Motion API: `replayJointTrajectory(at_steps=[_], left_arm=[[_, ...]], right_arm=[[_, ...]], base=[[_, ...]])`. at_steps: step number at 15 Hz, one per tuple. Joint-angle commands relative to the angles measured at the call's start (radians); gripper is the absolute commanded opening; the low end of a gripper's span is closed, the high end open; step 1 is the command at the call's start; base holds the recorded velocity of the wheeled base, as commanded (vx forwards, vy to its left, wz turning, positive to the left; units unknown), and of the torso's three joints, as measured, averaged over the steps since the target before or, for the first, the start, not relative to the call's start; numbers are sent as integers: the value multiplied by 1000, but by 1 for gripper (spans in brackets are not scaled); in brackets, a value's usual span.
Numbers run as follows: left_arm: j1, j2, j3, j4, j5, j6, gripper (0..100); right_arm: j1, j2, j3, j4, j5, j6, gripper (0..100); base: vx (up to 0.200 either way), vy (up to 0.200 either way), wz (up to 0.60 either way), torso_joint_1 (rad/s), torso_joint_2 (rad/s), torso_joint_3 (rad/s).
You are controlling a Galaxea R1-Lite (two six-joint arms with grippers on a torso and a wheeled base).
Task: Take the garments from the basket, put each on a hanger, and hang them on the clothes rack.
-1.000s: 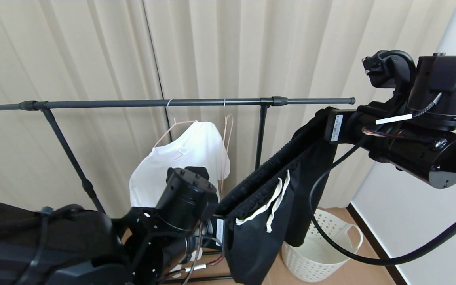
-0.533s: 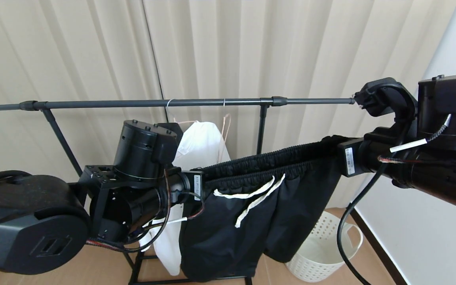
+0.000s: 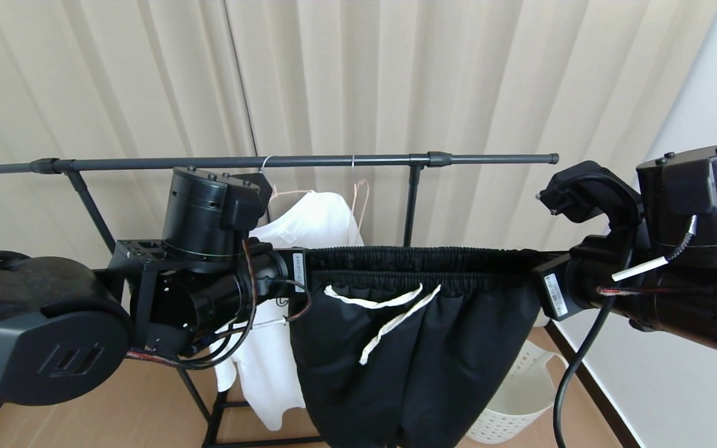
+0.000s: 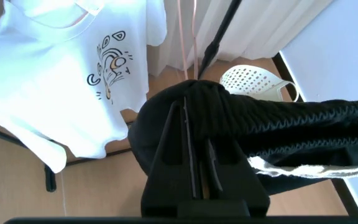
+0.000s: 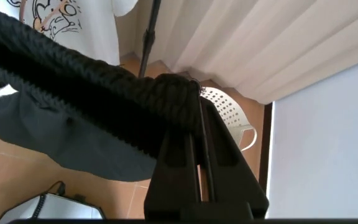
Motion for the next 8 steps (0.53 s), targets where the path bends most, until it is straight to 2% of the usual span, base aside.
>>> replayJointTrajectory(at_steps=[1, 5, 8], left_arm=[[24, -7, 19, -1, 1, -1, 0], [65, -33, 42, -1, 1, -2, 0], [81, -36, 30, -2, 0, -1, 0]], right_arm=[[-60, 15, -5, -4, -2, -15, 0], [-174, 47, -28, -8, 1, -37, 0], [-199, 56, -28, -7, 12, -43, 0]], base=[[0, 0, 0, 0, 0, 0], [0, 0, 0, 0, 0, 0], [0, 0, 0, 0, 0, 0]])
